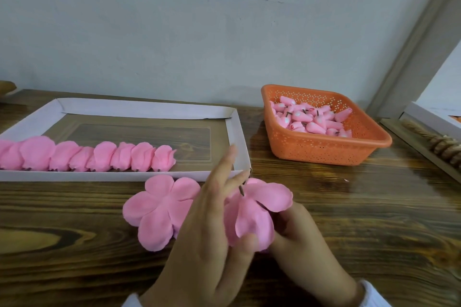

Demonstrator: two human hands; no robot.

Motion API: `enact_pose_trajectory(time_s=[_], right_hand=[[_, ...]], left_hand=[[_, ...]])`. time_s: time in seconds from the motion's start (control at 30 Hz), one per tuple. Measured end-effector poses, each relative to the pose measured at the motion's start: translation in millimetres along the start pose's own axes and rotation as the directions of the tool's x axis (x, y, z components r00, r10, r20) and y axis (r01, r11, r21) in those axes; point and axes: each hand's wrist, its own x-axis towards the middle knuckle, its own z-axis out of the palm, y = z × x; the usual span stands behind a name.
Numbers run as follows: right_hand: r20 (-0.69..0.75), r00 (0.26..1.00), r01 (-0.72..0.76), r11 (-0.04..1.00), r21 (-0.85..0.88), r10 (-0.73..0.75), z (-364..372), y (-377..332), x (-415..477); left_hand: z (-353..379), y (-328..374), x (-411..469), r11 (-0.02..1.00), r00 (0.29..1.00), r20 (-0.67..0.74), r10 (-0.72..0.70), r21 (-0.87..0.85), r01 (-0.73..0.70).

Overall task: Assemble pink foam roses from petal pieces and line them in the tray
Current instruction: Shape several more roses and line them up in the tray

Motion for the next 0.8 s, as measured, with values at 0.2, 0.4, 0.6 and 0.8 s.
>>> enact_pose_trajectory(time_s=[0.2, 0.4, 0.6, 0.8], right_hand=[[-0.010, 0.997, 0.080, 0.996, -0.030, -0.080, 0.9, -4.5, 0.2], [-0.001, 1.000, 0.022, 0.996, 0.087, -0.022, 1.3, -6.5, -0.4], [-0.027, 1.000, -0.004, 0.997, 0.082, 0.006, -2.8, -11.4, -1.4], [-0.019, 0.996, -0.085, 0.996, -0.035, 0.084, 0.5, -11.4, 1.5]], left_hand=[[-1.2, -7.2, 5.7, 0.862, 0.849, -0.228, -0.477, -0.307, 0.402], [-3.9, -2.9, 8.4, 0.792, 0.848, -0.076, -0.524, -0.410, 0.453], [0.0, -3.6, 6.7, 0.777, 0.853, 0.053, -0.519, -0.387, 0.496], [1.2, -4.3, 8.4, 0.798, 0.852, -0.034, -0.522, -0.371, 0.475]])
